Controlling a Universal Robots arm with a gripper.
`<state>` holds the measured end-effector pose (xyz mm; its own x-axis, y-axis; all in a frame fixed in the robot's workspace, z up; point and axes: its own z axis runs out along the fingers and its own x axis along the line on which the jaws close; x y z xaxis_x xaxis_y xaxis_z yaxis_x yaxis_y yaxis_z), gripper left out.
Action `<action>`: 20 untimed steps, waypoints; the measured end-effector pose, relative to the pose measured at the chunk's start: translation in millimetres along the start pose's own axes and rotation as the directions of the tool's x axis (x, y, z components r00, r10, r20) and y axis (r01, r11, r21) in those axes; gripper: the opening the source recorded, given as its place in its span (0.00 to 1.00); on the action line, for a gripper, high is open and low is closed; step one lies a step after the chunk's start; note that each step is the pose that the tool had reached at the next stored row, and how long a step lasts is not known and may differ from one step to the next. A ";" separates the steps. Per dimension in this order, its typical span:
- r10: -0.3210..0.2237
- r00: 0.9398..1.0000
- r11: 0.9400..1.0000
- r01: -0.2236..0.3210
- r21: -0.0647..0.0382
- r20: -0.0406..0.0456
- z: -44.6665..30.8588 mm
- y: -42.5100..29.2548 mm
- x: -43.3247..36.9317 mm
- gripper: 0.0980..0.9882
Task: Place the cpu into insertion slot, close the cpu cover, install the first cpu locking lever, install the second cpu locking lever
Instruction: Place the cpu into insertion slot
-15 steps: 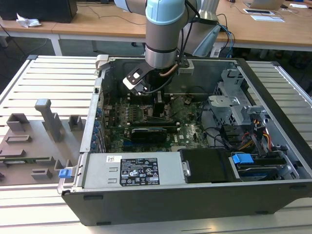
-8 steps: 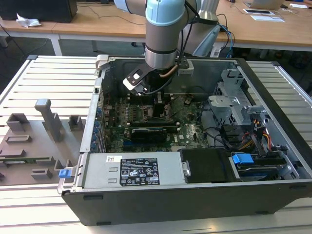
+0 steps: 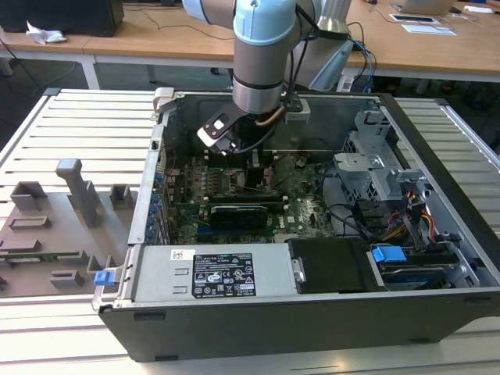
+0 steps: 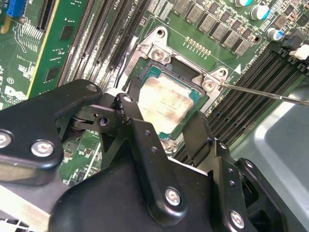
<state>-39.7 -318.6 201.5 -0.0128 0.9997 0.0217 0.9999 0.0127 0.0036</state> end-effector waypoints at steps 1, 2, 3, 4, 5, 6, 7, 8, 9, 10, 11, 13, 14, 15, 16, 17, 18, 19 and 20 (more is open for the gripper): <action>0.000 1.000 1.000 0.000 0.000 0.000 0.5 0.3 0.4 0.59; 0.000 1.000 1.000 0.000 0.000 0.000 1.0 0.6 1.0 0.59; 0.000 1.000 1.000 0.000 0.000 0.000 1.4 1.0 1.7 0.59; 0.000 1.000 1.000 0.000 0.000 0.000 1.7 1.1 2.2 0.59; 0.000 1.000 1.000 0.000 0.000 0.000 1.8 1.3 2.6 0.59; 0.000 1.000 1.000 0.000 0.000 0.000 2.1 1.4 3.1 0.59; 0.000 1.000 1.000 0.000 0.000 0.000 2.4 1.5 3.3 0.59; 0.000 1.000 1.000 0.000 0.000 0.000 2.4 1.5 3.4 0.59; 0.000 1.000 1.000 0.000 0.000 0.000 2.4 1.5 3.4 0.59; 0.000 1.000 1.000 0.000 0.000 0.000 2.4 1.5 3.4 0.59; 0.000 1.000 1.000 0.000 0.000 0.000 2.4 1.5 3.2 0.59; 0.000 1.000 1.000 0.000 0.000 0.000 2.4 1.5 1.6 0.59; 0.000 1.000 1.000 0.000 0.000 0.000 2.4 1.5 0.8 0.59; 0.000 1.000 1.000 0.000 0.000 0.000 2.4 1.4 -0.2 0.59; 0.000 1.000 1.000 0.000 0.000 0.000 2.4 1.4 -0.3 0.59; 0.000 1.000 1.000 0.000 0.000 0.000 2.4 1.4 -0.3 0.59; 0.000 1.000 1.000 0.000 0.000 0.000 2.3 1.5 -0.4 0.59; 0.000 1.000 1.000 0.000 0.000 0.000 2.3 1.5 -0.6 0.59; 0.000 1.000 1.000 0.000 0.000 0.000 2.3 1.4 -0.9 0.59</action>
<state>-38.3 -319.5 199.2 -0.0128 0.9997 0.0214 0.9999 0.0127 0.0037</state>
